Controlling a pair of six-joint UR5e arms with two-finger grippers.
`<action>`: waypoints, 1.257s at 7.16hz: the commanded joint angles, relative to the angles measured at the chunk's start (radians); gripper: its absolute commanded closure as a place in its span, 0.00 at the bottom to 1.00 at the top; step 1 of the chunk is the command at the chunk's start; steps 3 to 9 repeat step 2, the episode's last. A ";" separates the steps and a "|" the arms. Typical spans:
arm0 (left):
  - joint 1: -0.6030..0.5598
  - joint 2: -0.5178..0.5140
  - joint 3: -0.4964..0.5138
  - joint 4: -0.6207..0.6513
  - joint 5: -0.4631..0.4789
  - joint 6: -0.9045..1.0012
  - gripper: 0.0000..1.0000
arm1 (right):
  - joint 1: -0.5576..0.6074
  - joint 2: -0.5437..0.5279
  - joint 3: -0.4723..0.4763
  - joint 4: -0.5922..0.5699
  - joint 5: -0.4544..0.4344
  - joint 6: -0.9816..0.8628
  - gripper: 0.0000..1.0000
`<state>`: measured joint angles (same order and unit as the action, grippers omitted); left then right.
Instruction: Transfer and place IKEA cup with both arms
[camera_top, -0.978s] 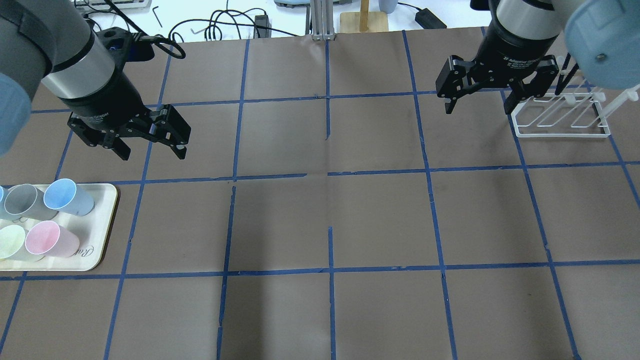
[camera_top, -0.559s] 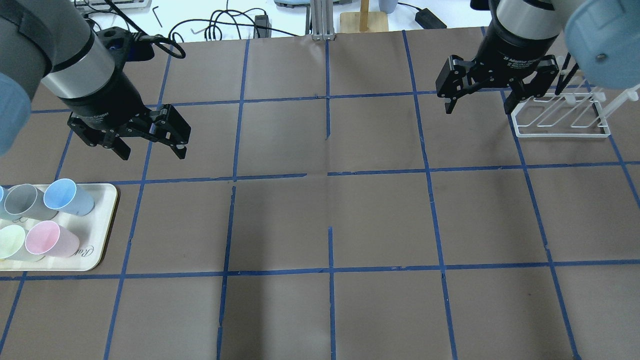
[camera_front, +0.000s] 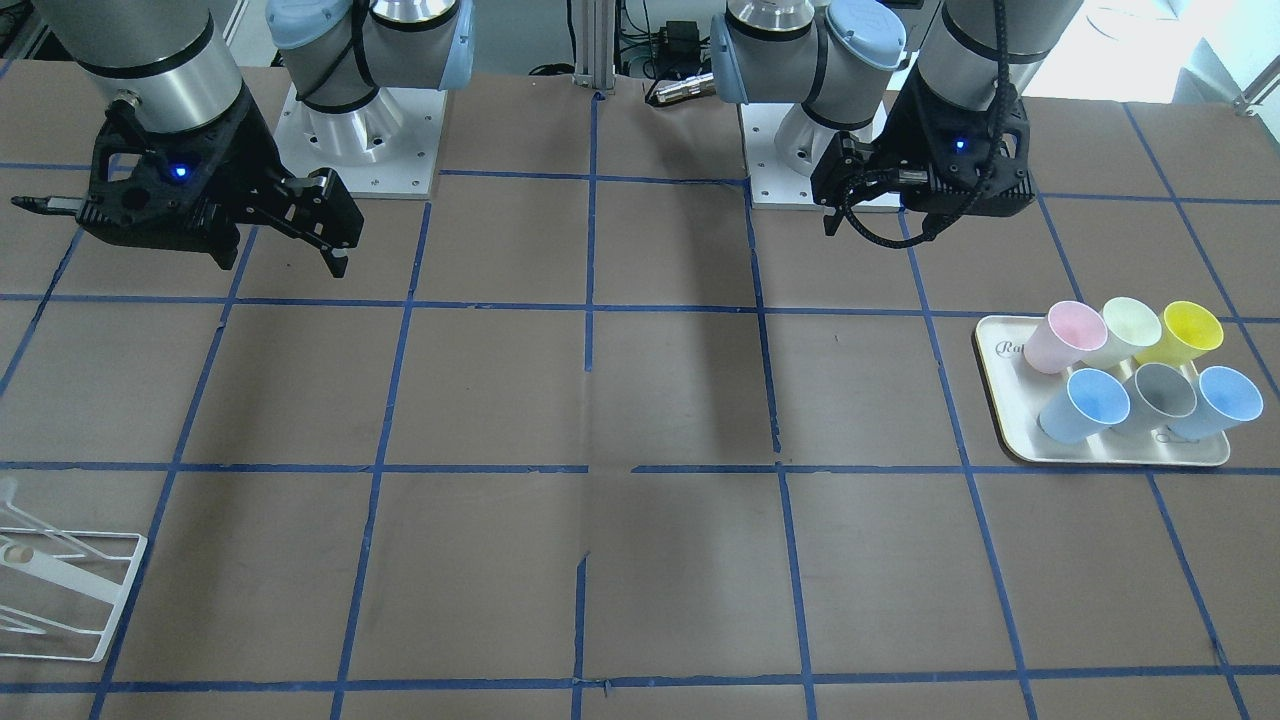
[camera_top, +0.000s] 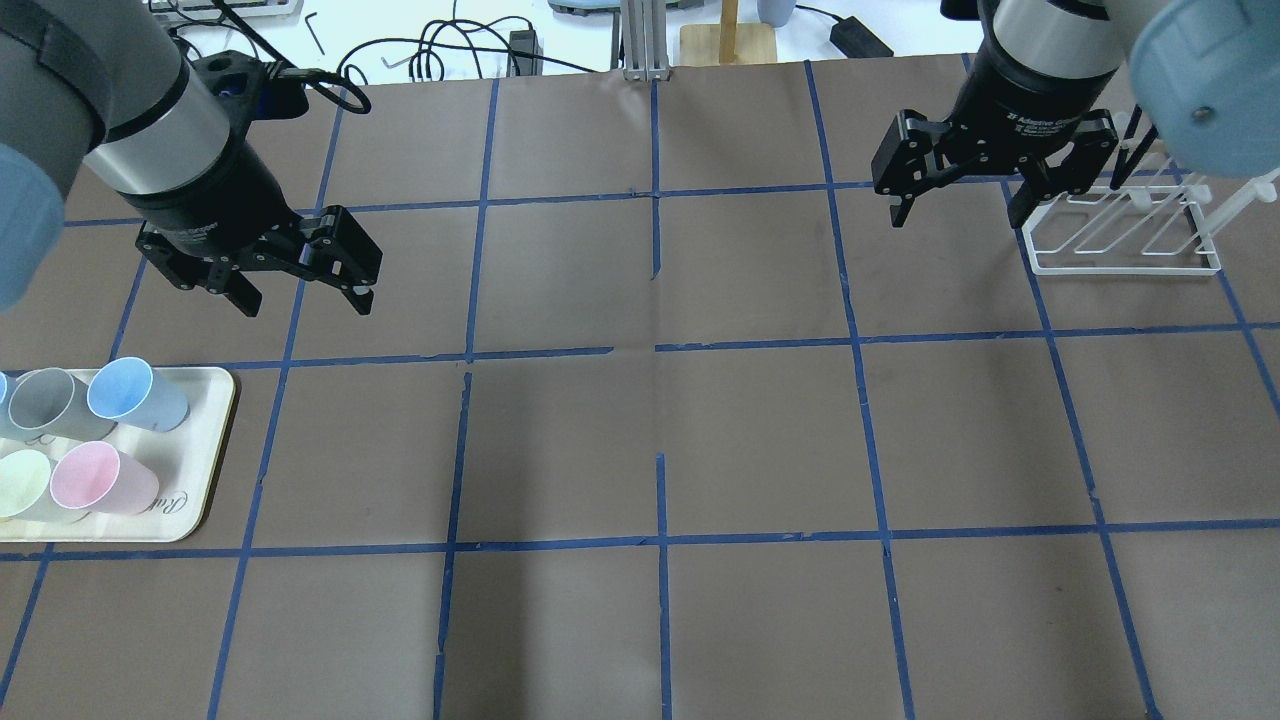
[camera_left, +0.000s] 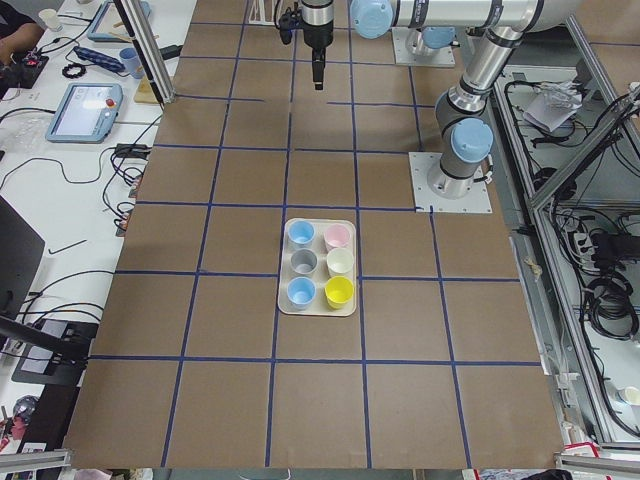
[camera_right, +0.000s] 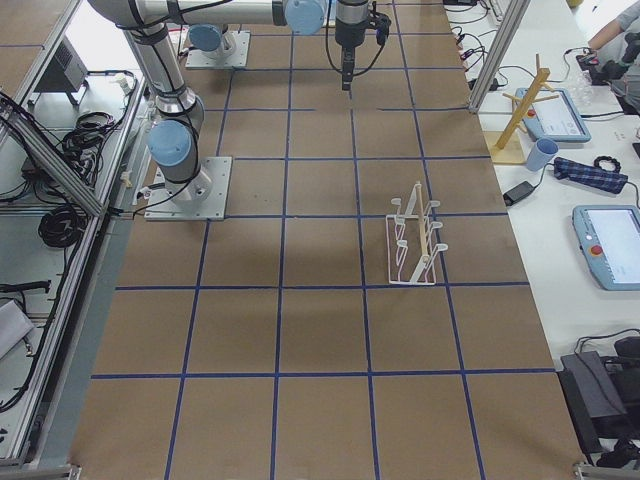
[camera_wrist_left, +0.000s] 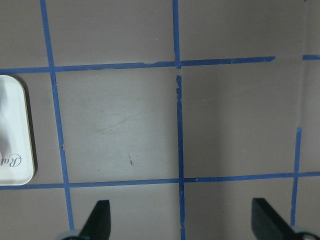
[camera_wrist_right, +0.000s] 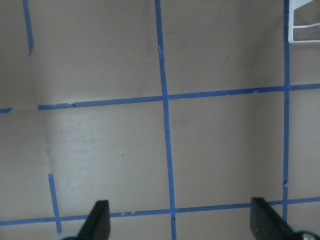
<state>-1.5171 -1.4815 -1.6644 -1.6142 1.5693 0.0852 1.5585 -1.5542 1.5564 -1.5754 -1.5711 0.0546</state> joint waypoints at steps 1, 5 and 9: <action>0.000 0.000 0.000 0.000 0.000 0.001 0.00 | -0.002 -0.001 0.001 0.000 -0.001 0.001 0.00; 0.000 0.000 -0.002 0.003 0.001 0.001 0.00 | -0.002 0.000 0.001 0.000 0.000 0.001 0.00; 0.000 0.000 -0.002 0.003 0.001 0.001 0.00 | -0.002 0.000 0.001 0.000 0.000 0.001 0.00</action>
